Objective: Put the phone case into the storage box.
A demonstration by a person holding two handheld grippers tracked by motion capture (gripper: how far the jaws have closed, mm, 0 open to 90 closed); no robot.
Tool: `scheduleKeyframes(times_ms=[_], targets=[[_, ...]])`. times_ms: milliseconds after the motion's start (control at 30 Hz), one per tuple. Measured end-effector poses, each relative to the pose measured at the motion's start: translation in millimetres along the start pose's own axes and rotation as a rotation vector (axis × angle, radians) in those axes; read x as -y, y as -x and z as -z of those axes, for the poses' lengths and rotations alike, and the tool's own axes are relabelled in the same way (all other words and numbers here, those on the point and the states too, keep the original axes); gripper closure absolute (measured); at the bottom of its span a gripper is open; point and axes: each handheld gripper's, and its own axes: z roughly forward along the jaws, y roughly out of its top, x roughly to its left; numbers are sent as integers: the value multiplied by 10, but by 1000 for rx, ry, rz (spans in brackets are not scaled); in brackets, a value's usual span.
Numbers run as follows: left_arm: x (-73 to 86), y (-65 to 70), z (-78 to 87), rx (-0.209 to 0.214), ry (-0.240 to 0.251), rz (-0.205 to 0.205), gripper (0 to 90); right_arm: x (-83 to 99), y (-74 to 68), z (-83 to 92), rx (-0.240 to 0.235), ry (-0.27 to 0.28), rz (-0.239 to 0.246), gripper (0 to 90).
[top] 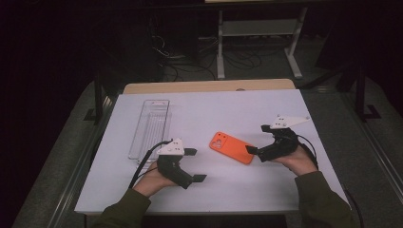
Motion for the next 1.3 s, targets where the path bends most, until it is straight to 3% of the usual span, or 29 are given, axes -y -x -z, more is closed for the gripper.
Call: scheduleKeyframes(times_ms=[333,600,1300], targets=[[17,-17,-37,9,-23,-8,9,-117,75,-50,-1,30,-2,0],[37,-16,-37,3,-16,7,9,-206,155,-138,0,35,-1,0],[66,-24,-64,6,-29,2,8,-384,313,-296,9,65,-13,0]])
